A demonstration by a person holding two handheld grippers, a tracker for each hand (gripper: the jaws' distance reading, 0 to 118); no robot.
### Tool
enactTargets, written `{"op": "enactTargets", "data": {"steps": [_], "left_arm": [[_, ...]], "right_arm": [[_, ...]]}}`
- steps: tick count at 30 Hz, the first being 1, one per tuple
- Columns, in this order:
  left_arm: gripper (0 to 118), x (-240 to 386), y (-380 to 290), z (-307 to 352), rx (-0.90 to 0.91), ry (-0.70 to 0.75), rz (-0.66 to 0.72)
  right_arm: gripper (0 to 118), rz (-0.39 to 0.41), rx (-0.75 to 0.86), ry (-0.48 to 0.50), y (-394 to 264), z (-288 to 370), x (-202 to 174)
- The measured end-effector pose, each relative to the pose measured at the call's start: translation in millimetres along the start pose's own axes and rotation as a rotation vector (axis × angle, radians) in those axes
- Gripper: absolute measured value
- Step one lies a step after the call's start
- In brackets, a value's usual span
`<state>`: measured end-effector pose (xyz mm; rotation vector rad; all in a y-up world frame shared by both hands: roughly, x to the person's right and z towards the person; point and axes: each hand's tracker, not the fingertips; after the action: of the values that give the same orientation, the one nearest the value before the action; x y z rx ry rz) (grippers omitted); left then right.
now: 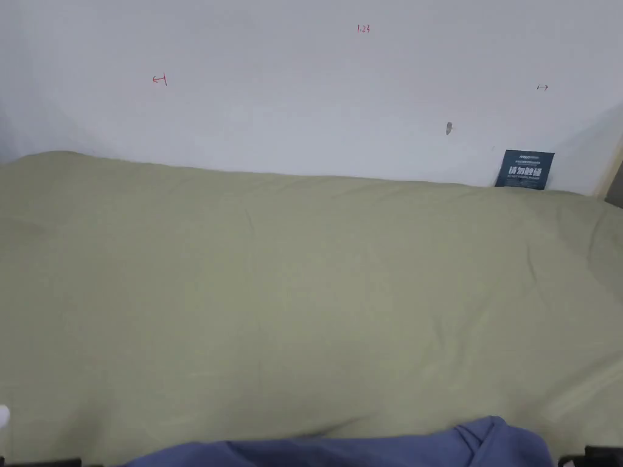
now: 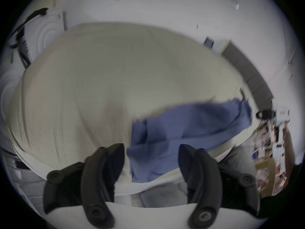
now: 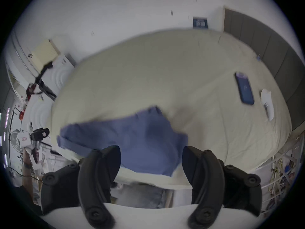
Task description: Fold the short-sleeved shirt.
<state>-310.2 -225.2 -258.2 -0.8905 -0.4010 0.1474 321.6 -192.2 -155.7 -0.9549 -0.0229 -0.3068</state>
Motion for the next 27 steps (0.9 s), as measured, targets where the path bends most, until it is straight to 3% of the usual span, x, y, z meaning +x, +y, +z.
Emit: {"op": "enactTargets", "data": {"steps": [3,6,10,12,13,14,15,16,18,21,27], "left_arm": [[81,32,36,32,0.141,-0.067,0.006],[81,80,58,36,0.217,-0.106,-0.060],[81,136,47,-3,0.236,-0.002,-0.102],[78,155,30,-25,0.238,0.077,-0.113],[69,164,18,-35,0.224,0.109,-0.106],[36,172,7,-43,0.218,0.120,-0.097],[6,178,-7,-48,0.221,0.120,-0.098],[0,181,-17,-53,0.217,0.123,-0.104],[0,188,-41,-62,0.197,0.140,-0.133],[0,195,-62,-64,0.161,0.155,-0.154],[0,200,-64,-59,0.151,0.149,-0.163]], "right_arm": [[84,0.040,0.141,0.012,24,36,-41],[84,0.145,0.244,-0.028,35,42,-87],[84,0.162,0.255,-0.070,15,14,-137],[73,0.157,0.260,-0.069,-7,0,-158],[59,0.160,0.274,-0.068,-20,-11,-161],[24,0.169,0.272,-0.072,-32,-17,-169],[3,0.192,0.263,-0.123,-43,-24,-177],[2,0.210,0.264,-0.155,-54,-29,-182],[1,0.276,0.255,-0.157,-79,-44,-183],[1,0.234,0.234,-0.103,-100,-54,-184],[1,0.249,0.222,-0.101,-98,-58,-189]]}}
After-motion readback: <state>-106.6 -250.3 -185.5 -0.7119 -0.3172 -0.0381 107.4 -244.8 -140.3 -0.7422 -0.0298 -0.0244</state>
